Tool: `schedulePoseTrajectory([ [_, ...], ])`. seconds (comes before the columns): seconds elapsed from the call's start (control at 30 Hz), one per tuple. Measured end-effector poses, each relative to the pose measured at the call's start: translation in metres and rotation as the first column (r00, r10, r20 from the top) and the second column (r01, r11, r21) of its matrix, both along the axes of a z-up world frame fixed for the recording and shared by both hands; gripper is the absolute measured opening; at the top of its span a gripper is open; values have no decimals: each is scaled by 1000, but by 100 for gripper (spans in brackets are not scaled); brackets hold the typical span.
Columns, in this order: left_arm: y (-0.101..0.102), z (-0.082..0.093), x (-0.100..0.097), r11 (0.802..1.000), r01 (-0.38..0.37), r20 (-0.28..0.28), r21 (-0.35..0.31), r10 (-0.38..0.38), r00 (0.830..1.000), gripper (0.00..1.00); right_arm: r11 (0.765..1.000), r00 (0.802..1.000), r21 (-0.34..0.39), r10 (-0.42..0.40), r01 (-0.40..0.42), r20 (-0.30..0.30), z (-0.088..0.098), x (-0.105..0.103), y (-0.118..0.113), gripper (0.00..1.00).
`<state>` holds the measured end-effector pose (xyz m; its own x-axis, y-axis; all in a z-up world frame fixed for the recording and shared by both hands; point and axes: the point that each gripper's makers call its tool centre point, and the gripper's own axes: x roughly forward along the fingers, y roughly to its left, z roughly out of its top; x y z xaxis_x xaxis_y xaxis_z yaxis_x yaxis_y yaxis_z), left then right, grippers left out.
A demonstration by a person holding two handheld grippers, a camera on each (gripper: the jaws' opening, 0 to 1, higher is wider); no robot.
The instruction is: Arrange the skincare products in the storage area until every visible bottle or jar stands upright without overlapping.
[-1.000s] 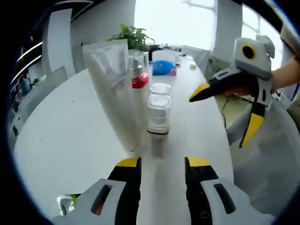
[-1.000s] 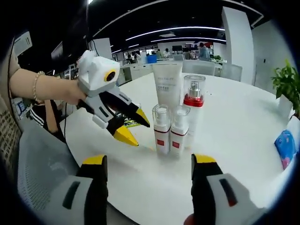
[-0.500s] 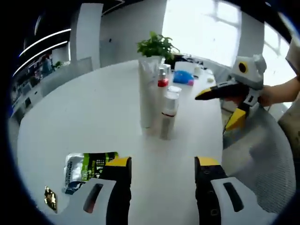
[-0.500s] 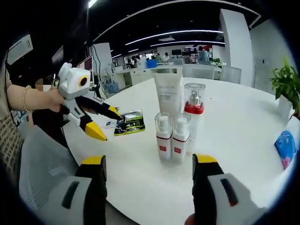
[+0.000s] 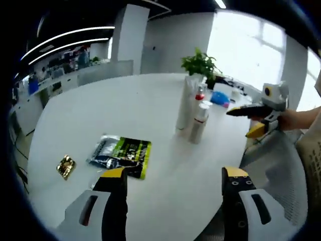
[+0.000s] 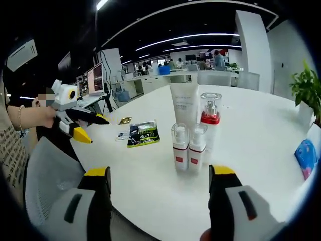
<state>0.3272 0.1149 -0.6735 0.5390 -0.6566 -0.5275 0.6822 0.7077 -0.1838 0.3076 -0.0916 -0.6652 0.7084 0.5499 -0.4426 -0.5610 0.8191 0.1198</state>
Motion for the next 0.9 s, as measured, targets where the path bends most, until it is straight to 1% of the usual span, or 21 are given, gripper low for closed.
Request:
schedulePoseTrajectory([
  [0.1, 13, 0, -10, 999, -40, -9, -7, 40, 999, 79, 1000, 1000, 7, -3, 3, 1, 1, -2, 1, 81],
  [0.2, 20, 1, -17, 998, -63, -19, -9, 63, 998, 82, 1000, 1000, 9, 0, 0, 0, 1, -3, 2, 82],
  [0.3, 28, 4, -24, 995, -95, -14, -13, 94, 995, 85, 1000, 1000, 10, 2, -2, 4, 3, -4, 3, 82],
  [0.47, 34, 10, -36, 991, -133, -14, -27, 133, 991, 87, 1000, 1000, 10, 2, -2, 4, 5, -6, 2, 83],
  [0.7, 43, 18, -45, 982, -184, -12, -37, 184, 983, 92, 1000, 1000, 19, -2, 2, 2, 8, -9, 1, 86],
  [0.9, 46, 17, -51, 978, -206, -15, -27, 206, 979, 94, 1000, 1000, 26, 2, -2, 0, 10, -12, 3, 87],
])
